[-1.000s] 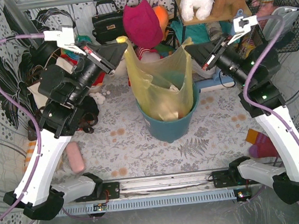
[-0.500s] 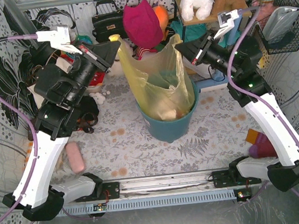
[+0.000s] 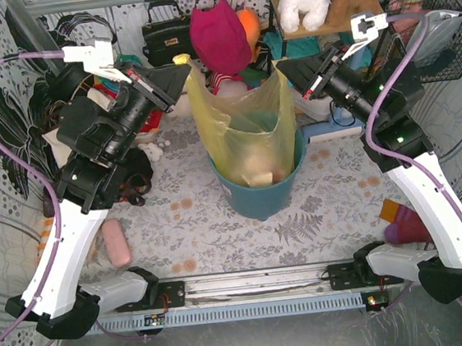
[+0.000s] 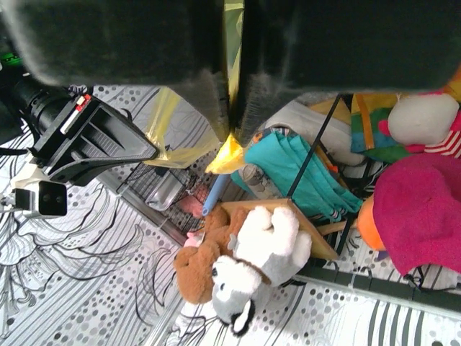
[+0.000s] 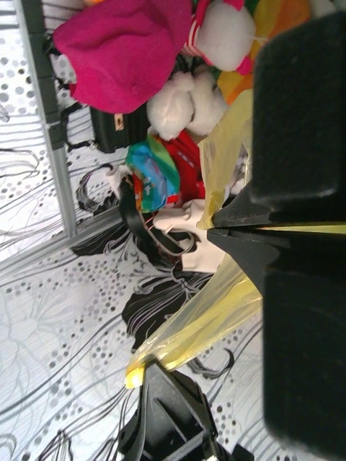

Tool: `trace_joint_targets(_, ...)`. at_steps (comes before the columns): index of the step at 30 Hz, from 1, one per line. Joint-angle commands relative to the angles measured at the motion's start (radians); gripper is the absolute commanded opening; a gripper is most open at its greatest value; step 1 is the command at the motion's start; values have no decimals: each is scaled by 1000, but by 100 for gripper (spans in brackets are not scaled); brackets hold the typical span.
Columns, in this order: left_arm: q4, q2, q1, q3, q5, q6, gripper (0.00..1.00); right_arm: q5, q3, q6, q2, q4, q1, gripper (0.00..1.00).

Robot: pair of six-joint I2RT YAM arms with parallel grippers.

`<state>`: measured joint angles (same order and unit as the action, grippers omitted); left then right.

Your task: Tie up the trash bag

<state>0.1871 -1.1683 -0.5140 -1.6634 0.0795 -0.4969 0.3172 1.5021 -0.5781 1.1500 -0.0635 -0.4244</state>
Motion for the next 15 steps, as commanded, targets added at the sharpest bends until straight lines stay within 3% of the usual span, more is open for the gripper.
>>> trace_joint_targets(1,-78,33,8,46,13,-12,23,-45,-34,62,-23,10,-3,0)
trace_joint_targets(5,-95,47,8,33,20,-11,42,-32,-18,79,-25,9,-4,0)
trace_joint_targets(8,-84,27,8,-30,50,-9,48,-21,7,95,-30,29,-3,0)
trace_joint_targets(13,-72,-28,8,-156,132,-18,56,-35,36,120,-51,75,-4,22)
trace_joint_targets(15,-69,-52,8,-201,162,-28,58,-46,51,124,-53,102,-4,25)
